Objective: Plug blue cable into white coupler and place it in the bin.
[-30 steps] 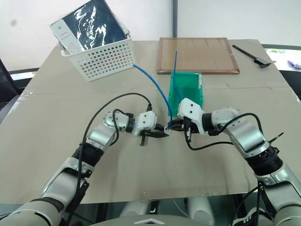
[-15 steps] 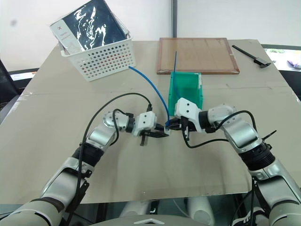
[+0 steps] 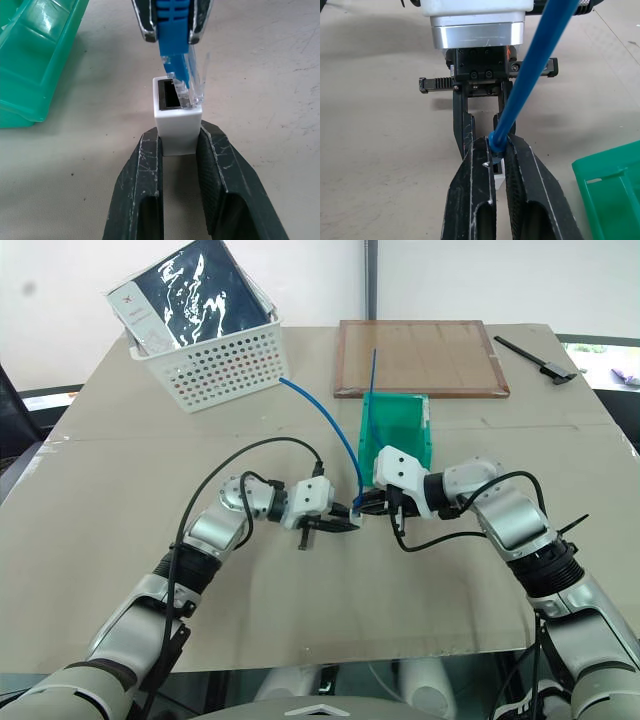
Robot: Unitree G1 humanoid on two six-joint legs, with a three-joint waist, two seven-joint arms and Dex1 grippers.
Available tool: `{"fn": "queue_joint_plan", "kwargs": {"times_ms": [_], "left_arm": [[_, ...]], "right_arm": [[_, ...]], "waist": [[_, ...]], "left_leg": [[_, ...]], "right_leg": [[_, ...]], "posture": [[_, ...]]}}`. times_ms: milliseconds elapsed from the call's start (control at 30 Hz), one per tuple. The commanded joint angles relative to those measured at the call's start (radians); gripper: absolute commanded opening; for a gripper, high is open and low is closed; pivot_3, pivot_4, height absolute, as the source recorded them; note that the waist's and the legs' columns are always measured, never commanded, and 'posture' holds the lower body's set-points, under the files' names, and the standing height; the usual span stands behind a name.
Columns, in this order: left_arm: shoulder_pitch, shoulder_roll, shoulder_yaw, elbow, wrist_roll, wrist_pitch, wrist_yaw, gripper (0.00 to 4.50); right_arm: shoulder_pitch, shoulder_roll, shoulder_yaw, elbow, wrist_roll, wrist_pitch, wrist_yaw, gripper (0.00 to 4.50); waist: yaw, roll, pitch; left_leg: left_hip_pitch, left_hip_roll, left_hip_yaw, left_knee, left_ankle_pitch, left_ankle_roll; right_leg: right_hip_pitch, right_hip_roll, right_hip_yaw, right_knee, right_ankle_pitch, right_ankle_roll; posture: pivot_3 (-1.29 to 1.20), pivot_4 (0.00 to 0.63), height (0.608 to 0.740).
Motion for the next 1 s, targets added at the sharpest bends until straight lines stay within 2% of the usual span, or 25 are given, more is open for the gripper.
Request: {"fn": "queue_joint_plan", "kwargs": {"times_ms": [33,400,1000], "left_arm": [[0.010,-0.007,-0.017,-0.016,0.006,-0.003,-0.019,0.37],[0.011,-0.010,-0.018,-0.016,0.005,-0.002,-0.024,0.37],[0.008,-0.015,-0.019,-0.010,0.008,-0.003,-0.027,0.37]], "right_arm": [[-0.017,-0.004,-0.049,0.000,0.002,0.024,-0.009,0.00],[-0.023,0.008,-0.089,-0.017,0.042,0.075,-0.002,0.00],[0.001,0.010,-0.063,-0.059,0.049,0.107,0.019,0.00]], "waist": [[0.000,0.000,0.000],[0.000,0.000,0.000],[0.000,0.000,0.000]], "left_leg": [[0.000,0.000,0.000,0.000,0.000,0.000],[0.000,0.000,0.000,0.000,0.000,0.000],[0.000,0.000,0.000,0.000,0.000,0.000]], "right_leg": [[0.000,0.000,0.000,0.000,0.000,0.000],[0.000,0.000,0.000,0.000,0.000,0.000],[0.000,0.000,0.000,0.000,0.000,0.000]], "posture": [[0.00,0.150,0.740],[0.00,0.150,0.740],[0.00,0.150,0.740]]}}
